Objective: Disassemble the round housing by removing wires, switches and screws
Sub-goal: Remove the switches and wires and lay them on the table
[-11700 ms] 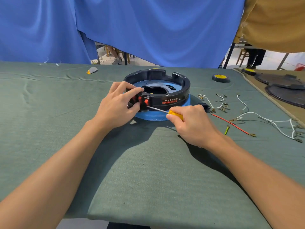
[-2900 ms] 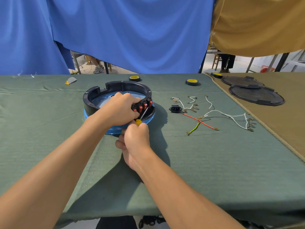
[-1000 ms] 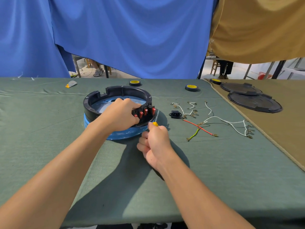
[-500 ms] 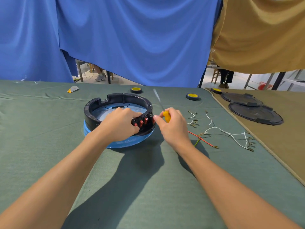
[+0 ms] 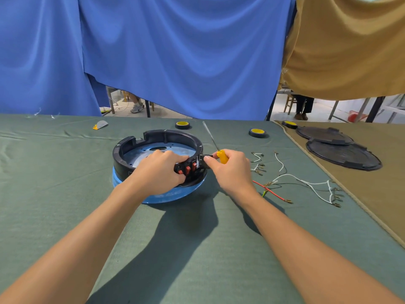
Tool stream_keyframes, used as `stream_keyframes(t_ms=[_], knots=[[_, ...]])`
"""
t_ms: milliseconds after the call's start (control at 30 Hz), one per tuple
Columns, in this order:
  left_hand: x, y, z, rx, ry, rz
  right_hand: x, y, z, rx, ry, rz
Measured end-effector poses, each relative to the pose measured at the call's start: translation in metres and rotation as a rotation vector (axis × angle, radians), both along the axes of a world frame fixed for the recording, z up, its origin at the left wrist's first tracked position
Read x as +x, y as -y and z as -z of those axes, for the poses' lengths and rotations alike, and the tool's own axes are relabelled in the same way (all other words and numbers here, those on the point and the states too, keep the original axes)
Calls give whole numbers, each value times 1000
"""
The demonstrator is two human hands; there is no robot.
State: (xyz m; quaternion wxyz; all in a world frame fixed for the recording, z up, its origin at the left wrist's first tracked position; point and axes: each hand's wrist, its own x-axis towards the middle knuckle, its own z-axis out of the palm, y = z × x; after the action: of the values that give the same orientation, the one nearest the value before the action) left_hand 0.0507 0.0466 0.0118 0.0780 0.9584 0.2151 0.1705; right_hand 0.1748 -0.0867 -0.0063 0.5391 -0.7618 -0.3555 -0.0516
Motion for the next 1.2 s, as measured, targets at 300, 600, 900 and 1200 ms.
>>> stream_keyframes(t_ms=[300, 600, 900, 1200], knots=[[2, -1, 2, 9, -9, -29, 47, 36, 1, -245, -413, 83], [1, -2, 3, 16, -15, -31, 41, 28, 7, -589, -47, 106], [-1, -5, 3, 19, -16, -21, 35, 32, 8, -576, -57, 53], [-6, -13, 6, 136, 14, -17, 23, 43, -13, -327, -149, -4]])
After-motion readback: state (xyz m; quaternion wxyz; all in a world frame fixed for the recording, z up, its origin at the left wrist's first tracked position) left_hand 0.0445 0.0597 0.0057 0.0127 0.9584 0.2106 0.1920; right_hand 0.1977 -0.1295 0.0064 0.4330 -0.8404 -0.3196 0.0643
